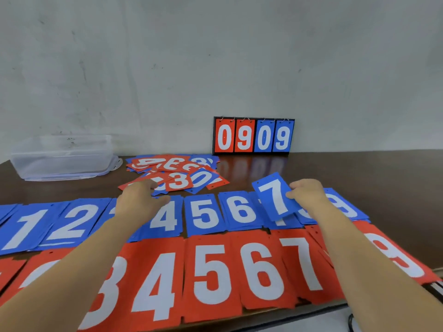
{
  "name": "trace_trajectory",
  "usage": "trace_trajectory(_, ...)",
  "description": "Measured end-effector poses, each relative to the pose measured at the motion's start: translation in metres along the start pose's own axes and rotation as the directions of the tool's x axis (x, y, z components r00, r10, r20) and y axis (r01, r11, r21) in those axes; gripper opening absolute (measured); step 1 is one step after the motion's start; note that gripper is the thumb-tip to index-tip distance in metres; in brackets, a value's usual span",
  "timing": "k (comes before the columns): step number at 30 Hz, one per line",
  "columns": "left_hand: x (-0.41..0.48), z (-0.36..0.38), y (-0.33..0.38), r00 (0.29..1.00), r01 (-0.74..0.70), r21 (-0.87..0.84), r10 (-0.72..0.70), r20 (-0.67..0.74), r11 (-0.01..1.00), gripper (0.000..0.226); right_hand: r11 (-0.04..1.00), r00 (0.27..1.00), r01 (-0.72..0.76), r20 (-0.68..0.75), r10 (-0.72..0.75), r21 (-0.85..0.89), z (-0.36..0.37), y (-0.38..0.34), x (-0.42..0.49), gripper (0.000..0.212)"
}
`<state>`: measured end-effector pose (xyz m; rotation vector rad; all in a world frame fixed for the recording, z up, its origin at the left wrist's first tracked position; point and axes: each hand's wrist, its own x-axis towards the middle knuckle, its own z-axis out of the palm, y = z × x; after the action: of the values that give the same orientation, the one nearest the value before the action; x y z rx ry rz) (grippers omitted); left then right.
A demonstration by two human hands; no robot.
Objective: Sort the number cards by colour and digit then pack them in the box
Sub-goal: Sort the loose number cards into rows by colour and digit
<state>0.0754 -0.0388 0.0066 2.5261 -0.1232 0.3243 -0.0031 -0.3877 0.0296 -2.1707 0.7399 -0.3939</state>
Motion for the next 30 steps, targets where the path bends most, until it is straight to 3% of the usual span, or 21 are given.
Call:
trace_trajectory(5,-0.003,0.015,0.019,0.999,0.016,0.073,-0.019,0.036,0.997,0.073,0.954,0.998,0.061,0.043,-0.051,-0.292,0.018,0.019,0.002,0.043)
trace_trajectory(9,-0.001,0.022,0.018,0.998,0.024,0.104,-0.029,0.047,0.994,0.076,0.889,0.992,0.123,0.062,-0.106,-0.442,0.018,0.021,0.002,0.029)
trace_trajectory(19,0.013,0.011,-0.008,0.997,0.068,0.118,-0.073,0.039,0.991,0.069,0.940,0.947,0.303,0.159,-0.279,-0.156,0.053,-0.041,-0.002,0.029)
trace_trajectory(25,0.042,-0.019,-0.044,0.984,0.173,0.151,-0.178,0.020,0.973,0.054,0.929,0.922,0.342,0.240,-0.304,-0.139,0.105,-0.096,-0.001,0.029)
trace_trajectory(30,0.072,-0.029,-0.068,0.976,0.214,0.145,-0.216,-0.005,0.966,0.062,0.925,0.909,0.342,0.308,-0.280,-0.167,0.157,-0.127,0.011,0.040)
